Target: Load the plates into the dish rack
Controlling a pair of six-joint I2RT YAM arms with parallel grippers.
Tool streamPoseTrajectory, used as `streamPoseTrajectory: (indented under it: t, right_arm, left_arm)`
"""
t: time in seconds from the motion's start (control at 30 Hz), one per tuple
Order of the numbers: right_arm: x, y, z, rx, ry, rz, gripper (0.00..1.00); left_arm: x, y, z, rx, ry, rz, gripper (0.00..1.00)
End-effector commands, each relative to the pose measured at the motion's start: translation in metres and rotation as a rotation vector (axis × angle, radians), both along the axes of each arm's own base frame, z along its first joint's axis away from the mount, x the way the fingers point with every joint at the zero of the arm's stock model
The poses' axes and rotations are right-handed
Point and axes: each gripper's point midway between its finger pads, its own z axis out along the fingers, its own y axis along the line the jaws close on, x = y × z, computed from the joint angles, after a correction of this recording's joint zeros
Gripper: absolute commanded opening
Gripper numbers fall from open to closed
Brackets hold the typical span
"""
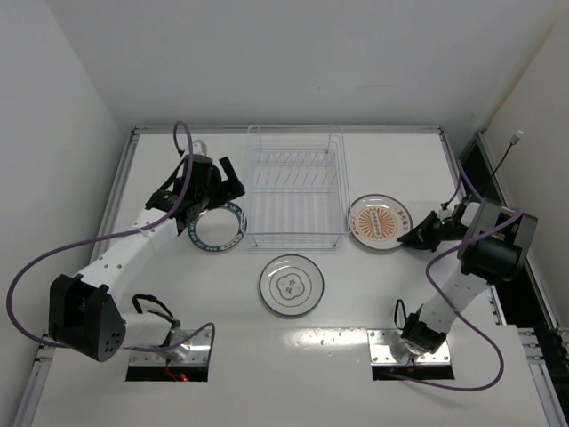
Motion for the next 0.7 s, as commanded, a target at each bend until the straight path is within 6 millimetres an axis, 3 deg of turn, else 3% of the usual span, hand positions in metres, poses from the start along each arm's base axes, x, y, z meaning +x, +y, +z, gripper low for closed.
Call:
streamPoseTrajectory:
  t: [0.0, 0.13, 0.23, 0.47, 0.53, 0.67]
  right_arm:
    - [0.02, -0.004, 0.009, -0.02, -0.074, 0.024, 0.0]
    - [0.018, -0.008, 0.007, -0.04, -0.05, 0.035, 0.0]
    - [0.023, -0.02, 0.03, -0.107, -0.089, 0.027, 0.0]
    - [0.041, -0.031, 0.095, -0.22, -0.231, 0.0, 0.0]
    - [0.051, -0.034, 0.124, -0.25, -0.318, 0.002, 0.0]
    - [0.069, -0.022, 0.163, -0.237, -0.412, -0.025, 0.0]
  left_arm:
    - [-0.007, -0.003, 0.01, -0.025, -0.024, 0.001, 1.0]
    - [-0.01, -0.001, 0.004, -0.019, -0.007, 0.001, 1.0]
    - [-0.012, 0.0, 0.005, -0.018, -0.005, 0.001, 1.0]
    - [-0.015, 0.002, 0.008, -0.017, 0.004, 0.014, 1.0]
    - [-0.015, 0.004, 0.017, -0.011, 0.0, 0.022, 1.0]
    - [-0.016, 0.012, 0.03, 0.019, 0.016, 0.052, 1.0]
